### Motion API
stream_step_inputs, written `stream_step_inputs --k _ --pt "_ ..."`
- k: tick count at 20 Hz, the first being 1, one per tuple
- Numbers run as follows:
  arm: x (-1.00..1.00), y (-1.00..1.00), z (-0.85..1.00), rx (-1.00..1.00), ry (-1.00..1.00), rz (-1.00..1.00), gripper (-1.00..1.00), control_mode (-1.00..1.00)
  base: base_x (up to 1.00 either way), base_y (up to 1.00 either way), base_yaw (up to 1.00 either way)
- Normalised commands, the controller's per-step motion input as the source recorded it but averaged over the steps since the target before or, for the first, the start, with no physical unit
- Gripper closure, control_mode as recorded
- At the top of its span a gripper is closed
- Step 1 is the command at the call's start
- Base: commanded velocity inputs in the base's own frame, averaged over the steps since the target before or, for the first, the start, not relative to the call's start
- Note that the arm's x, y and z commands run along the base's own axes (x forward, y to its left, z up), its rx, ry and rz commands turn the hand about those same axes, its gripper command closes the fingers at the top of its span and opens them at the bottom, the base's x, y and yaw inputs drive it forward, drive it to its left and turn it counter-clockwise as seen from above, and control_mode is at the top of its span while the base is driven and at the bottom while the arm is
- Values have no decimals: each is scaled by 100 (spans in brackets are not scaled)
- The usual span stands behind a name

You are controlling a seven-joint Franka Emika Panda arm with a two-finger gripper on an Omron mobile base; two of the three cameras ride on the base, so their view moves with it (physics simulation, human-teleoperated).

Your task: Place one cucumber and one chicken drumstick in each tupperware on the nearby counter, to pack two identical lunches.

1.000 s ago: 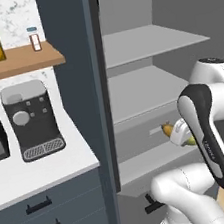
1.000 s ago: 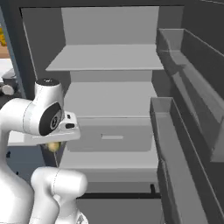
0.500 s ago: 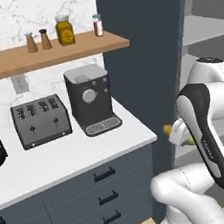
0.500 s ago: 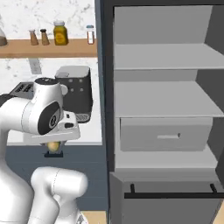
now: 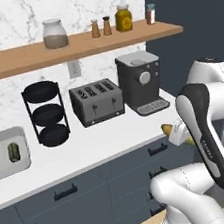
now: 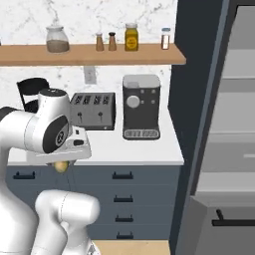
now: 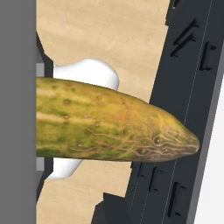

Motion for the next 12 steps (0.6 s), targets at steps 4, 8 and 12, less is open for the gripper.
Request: stream_step_inputs --k 4,8,12 --pt "0 0 0 0 0 0 100 100 0 100 9" --pt "0 0 0 0 0 0 100 100 0 100 9" --pt "0 0 0 0 0 0 100 100 0 100 9"
